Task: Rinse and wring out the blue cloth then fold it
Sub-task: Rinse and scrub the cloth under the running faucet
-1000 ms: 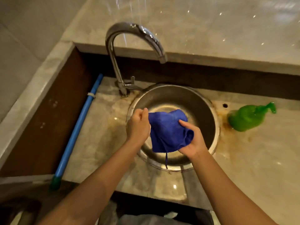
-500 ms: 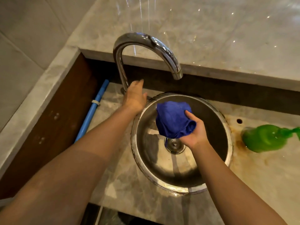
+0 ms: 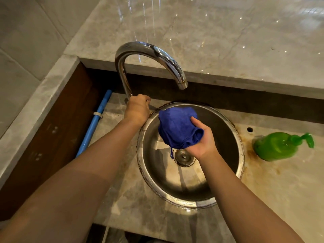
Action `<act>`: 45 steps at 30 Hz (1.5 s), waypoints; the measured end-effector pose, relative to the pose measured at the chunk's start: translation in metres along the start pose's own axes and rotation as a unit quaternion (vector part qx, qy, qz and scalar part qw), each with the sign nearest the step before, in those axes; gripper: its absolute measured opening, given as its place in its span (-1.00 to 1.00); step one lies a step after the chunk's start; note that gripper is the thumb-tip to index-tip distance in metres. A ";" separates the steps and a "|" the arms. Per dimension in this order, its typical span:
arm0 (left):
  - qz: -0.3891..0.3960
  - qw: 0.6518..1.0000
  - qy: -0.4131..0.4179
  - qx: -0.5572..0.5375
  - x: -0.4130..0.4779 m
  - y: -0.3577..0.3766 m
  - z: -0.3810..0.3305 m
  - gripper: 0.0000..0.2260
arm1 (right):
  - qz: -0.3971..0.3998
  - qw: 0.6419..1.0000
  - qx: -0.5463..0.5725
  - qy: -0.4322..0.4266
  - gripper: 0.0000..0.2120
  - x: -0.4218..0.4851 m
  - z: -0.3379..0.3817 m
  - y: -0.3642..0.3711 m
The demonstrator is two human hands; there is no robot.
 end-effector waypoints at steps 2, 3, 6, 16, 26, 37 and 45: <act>0.000 1.000 0.000 0.003 -0.002 0.001 0.001 -0.74 | 0.002 1.000 -0.002 -0.002 -0.78 -0.003 0.000 0.001; 0.000 1.000 0.000 0.004 -0.003 0.002 0.001 -0.74 | 0.001 1.000 -0.003 -0.005 -0.78 -0.005 0.000 0.001; 0.001 1.000 -0.012 -0.011 -0.009 0.003 0.003 -0.73 | 0.002 1.000 0.006 -0.012 -0.76 -0.011 0.000 0.004; -0.123 0.946 -0.025 -0.300 -0.068 0.001 -0.001 -0.88 | 0.032 0.999 -0.019 -0.034 -0.60 -0.011 0.006 0.041; 0.140 0.766 -0.074 -0.623 -0.070 0.067 -0.057 -0.58 | 0.014 0.990 -0.128 -0.059 -0.65 -0.011 0.028 0.061; 0.096 0.742 -0.080 -0.659 -0.060 0.045 -0.063 -0.69 | -0.082 0.838 -0.477 -0.251 -0.90 -0.018 0.063 0.093; 0.075 0.826 -0.017 -0.558 -0.065 0.038 -0.080 -0.71 | -0.205 0.797 -0.517 -0.236 -0.75 -0.009 0.081 0.084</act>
Point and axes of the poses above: each hand's wrist, its own x-axis towards the middle knuckle, its own y-axis out of the palm, z = x × y, the point moved 9 cm from there along x, towards the middle knuckle, and after that the axes turned 11 degrees about z, right-handed, at the moved point
